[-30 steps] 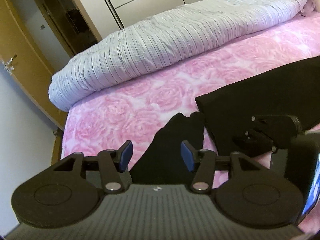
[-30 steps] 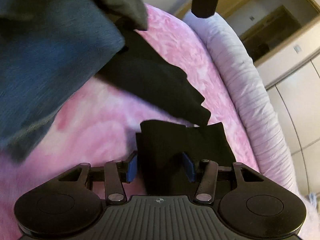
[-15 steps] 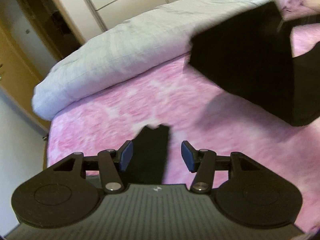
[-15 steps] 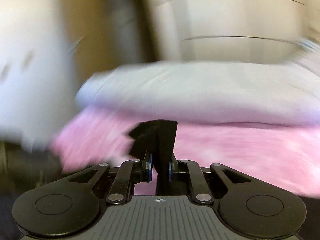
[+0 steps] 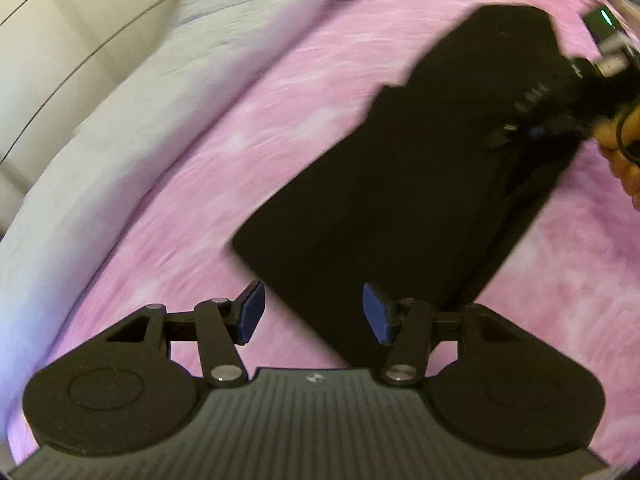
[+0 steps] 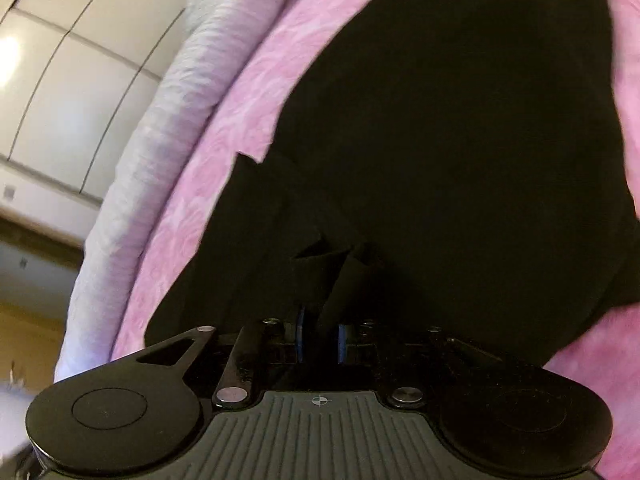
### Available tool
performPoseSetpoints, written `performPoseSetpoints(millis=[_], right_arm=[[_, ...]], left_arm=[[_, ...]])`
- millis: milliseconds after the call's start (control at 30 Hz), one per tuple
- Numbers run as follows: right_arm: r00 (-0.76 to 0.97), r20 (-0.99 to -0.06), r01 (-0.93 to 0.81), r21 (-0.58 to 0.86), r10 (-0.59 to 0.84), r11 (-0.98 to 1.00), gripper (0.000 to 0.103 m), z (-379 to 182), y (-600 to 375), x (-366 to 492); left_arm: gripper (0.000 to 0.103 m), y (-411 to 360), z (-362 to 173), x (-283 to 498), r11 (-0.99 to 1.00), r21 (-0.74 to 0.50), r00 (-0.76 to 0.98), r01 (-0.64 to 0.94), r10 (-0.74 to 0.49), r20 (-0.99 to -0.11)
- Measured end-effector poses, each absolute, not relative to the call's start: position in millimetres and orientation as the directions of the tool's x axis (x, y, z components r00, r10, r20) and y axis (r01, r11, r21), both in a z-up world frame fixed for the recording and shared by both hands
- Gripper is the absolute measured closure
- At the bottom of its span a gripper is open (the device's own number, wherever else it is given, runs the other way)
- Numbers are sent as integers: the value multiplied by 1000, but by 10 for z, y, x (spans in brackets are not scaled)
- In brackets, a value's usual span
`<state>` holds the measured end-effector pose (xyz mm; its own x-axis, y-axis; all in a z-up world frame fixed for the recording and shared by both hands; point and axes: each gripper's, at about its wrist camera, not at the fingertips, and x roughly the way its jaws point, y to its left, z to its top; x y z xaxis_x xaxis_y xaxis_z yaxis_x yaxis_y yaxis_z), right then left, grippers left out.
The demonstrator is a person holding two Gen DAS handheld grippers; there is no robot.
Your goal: Fold clothes
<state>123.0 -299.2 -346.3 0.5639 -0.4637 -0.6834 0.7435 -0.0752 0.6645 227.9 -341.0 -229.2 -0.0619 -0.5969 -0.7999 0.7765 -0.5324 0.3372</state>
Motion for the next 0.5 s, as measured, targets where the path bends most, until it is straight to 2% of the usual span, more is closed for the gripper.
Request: performPoseSetpoints(millis=[167,367,433,500], right_arm=[[560,-709,776,631,-428,-30,84,-3389,-3068,1155],[551,-740,808,588,-386,26,83,-3300,-3159,1064],[547,-750,818,574,-373,45,74,-3270,-3189,1034],[522,-757,839,539,-393,76,72,-3152,-3168,1043]], left_arm=[[51,-3721,-2672,1904,-636,311,-67,706,-497,-865],[50,-3787,-2875,2085,-612,280,-16,740,-432,-902],[50,-3762,-2904,2154,-611,277,-3,741,-416,-909],[50,-3747,-2904,2212,-616,269,0,740,-401,-916]])
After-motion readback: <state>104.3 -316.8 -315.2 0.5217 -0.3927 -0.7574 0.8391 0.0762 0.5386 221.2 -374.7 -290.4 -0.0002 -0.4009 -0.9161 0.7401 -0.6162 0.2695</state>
